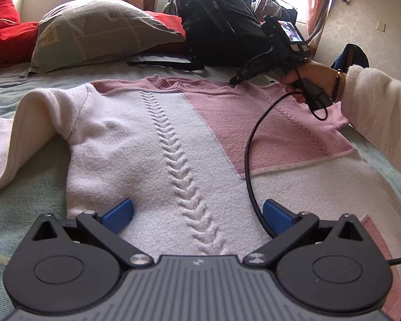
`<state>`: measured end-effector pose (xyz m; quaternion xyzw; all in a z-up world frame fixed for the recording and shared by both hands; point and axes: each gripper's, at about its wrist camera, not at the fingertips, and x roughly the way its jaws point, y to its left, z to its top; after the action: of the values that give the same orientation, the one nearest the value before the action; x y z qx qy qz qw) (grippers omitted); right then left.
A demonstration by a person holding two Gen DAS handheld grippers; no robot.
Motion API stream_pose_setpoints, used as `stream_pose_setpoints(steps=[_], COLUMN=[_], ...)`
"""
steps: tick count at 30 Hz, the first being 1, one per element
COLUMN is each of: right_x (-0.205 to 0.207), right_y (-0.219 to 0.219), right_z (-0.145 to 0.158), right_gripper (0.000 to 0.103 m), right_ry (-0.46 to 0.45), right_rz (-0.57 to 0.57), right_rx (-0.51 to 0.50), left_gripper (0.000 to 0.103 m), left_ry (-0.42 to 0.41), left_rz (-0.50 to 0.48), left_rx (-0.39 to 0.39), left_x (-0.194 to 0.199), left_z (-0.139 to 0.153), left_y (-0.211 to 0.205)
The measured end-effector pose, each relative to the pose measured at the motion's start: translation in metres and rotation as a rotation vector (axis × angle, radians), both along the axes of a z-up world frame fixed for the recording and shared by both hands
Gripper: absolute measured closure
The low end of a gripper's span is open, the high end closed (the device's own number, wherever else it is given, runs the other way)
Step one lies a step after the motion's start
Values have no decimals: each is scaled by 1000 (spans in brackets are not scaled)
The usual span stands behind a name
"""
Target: Fold clothes
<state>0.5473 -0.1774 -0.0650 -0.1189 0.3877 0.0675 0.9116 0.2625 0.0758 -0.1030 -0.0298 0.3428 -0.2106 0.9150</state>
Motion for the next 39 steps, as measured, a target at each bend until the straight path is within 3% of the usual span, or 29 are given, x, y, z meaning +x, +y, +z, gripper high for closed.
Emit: stream_pose_setpoints(steps=[5,7,8,9,14,18,24,26,28,31,39], right_x=[-11,-19,-22,-26,-55,-85,-107,-110,-116,-130,-148], right_y=[-3,-4,-4,-5,-8,-23,-59,-71,-79,-80,-59], right_z=[10,16,20,23,41,51,49,46,44,44,20], right_gripper=[89,75,61,54,48,40,35,35,35,32,28], right_ry=[-7,-8,-9,-10,0,44,62,77,95,122,156], right_rz=[18,33,40,48,94,116,55,39,36,71,102], right_rx=[43,71,84,98,117,86,46,82,152,240,226], left_gripper=[1,1,1,1,0,1,1,1,1,1,1], left_ry=[0,0,0,0,14,48,89,89,98,137,237], left_rz=[0,0,0,0,-6,-52,-274,-331,-319,-234,-112], left_rx=[-1,-3,-5,-9,-57,-120,-155,-149,-114,-84,-180], left_x=[-1,-1,-1,-1,1,-6,-37,-46,-46,-15,142], left_z=[0,0,0,0,5,29,81,95,106,106,54], left_y=[0,0,0,1,5,4,-12,-20,-26,-30,-34])
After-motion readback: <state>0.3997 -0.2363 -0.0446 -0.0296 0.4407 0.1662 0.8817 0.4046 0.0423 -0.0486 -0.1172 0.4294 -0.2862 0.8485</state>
